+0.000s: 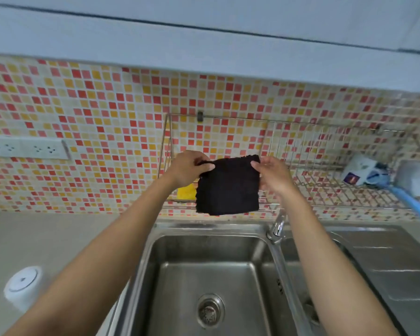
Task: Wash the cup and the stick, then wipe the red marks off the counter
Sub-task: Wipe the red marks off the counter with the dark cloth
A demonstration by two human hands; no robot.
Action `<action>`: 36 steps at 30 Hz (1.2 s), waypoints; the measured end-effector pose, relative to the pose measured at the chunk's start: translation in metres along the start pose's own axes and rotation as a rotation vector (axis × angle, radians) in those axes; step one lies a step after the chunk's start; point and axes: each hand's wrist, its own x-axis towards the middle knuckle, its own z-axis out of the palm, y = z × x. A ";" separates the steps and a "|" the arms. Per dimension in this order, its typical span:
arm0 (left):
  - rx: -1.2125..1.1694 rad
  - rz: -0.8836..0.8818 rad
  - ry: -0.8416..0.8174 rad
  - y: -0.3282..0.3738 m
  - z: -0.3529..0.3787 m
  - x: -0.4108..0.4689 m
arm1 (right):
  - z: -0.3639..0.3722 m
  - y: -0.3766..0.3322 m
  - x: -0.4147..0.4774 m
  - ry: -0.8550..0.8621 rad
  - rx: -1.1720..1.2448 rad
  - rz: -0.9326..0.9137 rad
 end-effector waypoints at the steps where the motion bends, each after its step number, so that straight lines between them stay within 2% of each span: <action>1: 0.004 -0.017 -0.015 -0.002 0.004 0.010 | -0.002 0.004 0.010 -0.014 -0.018 0.025; 7: 0.063 -0.123 -0.114 -0.025 0.031 0.047 | -0.001 0.025 0.049 -0.078 -0.090 0.123; 11: 0.027 -0.168 -0.087 -0.042 0.046 0.062 | 0.011 0.024 0.065 -0.066 -0.316 0.051; 16: 0.206 -0.152 -0.086 -0.052 0.053 0.071 | 0.025 0.030 0.063 -0.084 -0.568 0.040; 20: 0.439 -0.071 -0.092 -0.053 0.057 0.067 | 0.040 0.046 0.054 -0.018 -0.705 -0.186; 22: 0.544 -0.064 -0.120 -0.051 0.054 0.061 | 0.046 0.048 0.050 -0.124 -0.708 -0.246; 24: 0.634 -0.113 -0.045 -0.047 0.048 0.052 | 0.049 0.048 0.047 -0.261 -0.754 -0.234; 26: 0.701 -0.208 0.095 -0.045 0.041 0.042 | 0.049 0.045 0.043 -0.298 -0.811 -0.233; 28: 0.755 -0.349 0.115 -0.048 0.037 0.030 | 0.053 0.041 0.037 -0.344 -0.800 -0.225; 31: 0.700 -0.492 0.007 -0.053 0.034 0.016 | 0.062 0.039 0.022 -0.485 -0.725 -0.174; 33: 0.577 -0.510 -0.008 -0.051 0.032 0.013 | 0.063 0.039 0.018 -0.473 -0.738 -0.157; 36: 0.330 -0.454 0.088 -0.042 0.026 0.015 | 0.060 0.038 0.014 -0.417 -0.778 -0.173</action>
